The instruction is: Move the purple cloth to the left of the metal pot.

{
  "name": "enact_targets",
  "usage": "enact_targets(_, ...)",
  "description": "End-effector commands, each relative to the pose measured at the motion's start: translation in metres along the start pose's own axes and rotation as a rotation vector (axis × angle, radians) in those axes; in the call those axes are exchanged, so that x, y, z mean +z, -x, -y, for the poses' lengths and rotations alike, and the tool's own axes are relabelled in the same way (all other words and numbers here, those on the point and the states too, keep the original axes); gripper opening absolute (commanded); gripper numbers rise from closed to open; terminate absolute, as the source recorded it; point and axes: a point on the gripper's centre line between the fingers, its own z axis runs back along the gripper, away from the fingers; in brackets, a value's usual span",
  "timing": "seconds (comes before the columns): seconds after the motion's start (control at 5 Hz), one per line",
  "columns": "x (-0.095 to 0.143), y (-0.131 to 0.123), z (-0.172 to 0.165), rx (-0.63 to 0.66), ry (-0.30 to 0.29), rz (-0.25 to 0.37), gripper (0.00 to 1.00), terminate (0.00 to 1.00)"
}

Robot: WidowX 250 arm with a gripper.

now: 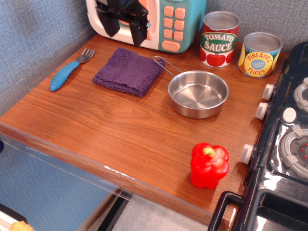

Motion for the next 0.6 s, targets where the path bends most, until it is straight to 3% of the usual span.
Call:
enact_targets(0.0,0.023,0.065,0.021,0.011,0.004,-0.050,1.00,0.00)
enact_targets(0.4,0.011,0.095,0.024,-0.014,-0.011,-0.114,1.00,0.00)
